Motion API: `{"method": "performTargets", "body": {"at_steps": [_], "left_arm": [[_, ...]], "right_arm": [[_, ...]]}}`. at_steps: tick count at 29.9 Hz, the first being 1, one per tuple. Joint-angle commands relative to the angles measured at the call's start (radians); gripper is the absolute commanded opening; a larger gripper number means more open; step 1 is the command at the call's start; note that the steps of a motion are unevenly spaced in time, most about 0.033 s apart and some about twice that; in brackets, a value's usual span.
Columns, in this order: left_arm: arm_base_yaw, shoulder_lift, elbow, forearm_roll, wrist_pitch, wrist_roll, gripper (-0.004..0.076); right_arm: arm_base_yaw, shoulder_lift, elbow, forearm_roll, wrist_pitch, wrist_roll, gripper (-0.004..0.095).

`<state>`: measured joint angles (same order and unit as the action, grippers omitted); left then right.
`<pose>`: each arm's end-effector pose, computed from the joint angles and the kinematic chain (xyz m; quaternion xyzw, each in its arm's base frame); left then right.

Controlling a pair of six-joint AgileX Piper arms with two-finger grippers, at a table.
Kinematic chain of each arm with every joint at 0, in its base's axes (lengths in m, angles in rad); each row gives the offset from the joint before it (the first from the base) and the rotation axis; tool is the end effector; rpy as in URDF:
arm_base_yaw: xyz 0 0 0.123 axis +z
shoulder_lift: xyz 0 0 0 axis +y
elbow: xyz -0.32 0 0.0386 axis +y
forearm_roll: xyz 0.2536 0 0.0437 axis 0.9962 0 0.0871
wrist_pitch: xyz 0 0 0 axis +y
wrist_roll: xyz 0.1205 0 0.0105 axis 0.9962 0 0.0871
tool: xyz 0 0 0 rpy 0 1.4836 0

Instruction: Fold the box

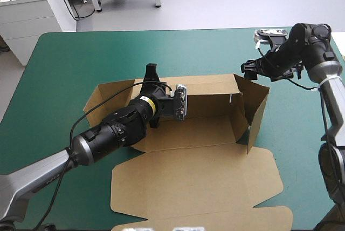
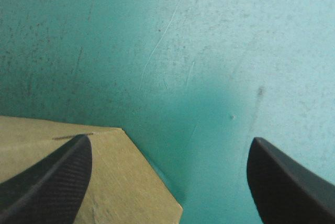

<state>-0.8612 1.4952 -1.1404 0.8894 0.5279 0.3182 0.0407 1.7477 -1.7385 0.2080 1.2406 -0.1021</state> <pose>0.2691 -0.2407 0.3332 0.6826 0.5488 0.2371 0.4202 0.3948 0.0397 0.3640 -0.0565 0.9724 0.0968 0.2047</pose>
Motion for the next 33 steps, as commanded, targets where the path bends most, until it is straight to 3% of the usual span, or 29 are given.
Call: {"method": "performTargets", "body": {"at_steps": [1,5,17,27,33], "left_arm": [[-0.015,-0.005,0.008,-0.1,-0.016,-0.006,-0.0008],[-0.015,-0.005,0.008,-0.1,-0.016,-0.006,-0.0008],[-0.015,-0.005,0.008,-0.1,-0.019,-0.006,-0.0008],[-0.015,-0.005,0.008,-0.1,-0.019,-0.006,-0.0008],[-0.015,-0.005,0.008,-0.1,-0.019,-0.006,-0.0008]], "right_arm": [[-0.009,-0.094,0.03,0.006,0.011,-0.038,0.0738],[-0.009,-0.147,0.129,0.026,-0.016,-0.086,0.0738],[-0.009,-0.359,0.477,0.182,-0.329,-0.366,0.0737],[-0.009,-0.444,0.591,0.211,-0.358,-0.453,0.0737],[-0.009,-0.45,0.623,0.267,-0.289,-0.519,0.0722]]}}
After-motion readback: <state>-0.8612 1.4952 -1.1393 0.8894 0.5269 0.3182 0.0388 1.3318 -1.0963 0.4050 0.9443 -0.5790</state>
